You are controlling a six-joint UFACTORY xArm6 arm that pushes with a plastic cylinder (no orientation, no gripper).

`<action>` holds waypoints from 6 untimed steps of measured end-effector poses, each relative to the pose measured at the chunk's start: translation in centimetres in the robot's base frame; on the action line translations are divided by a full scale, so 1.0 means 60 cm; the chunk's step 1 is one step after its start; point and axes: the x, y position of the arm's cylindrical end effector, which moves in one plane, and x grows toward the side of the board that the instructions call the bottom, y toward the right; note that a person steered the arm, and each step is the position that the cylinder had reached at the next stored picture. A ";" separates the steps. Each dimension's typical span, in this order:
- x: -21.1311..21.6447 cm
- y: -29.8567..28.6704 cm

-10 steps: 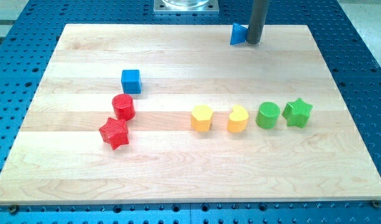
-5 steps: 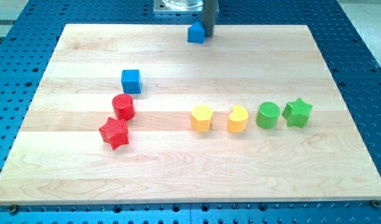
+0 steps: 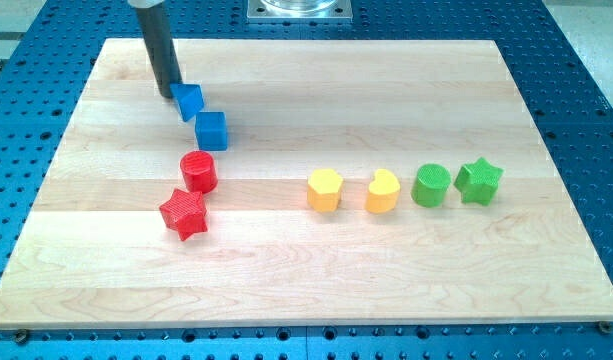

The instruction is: Place the blue triangle above the blue cube

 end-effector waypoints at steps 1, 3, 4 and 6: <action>0.017 -0.093; 0.039 0.003; 0.035 0.049; 0.002 0.074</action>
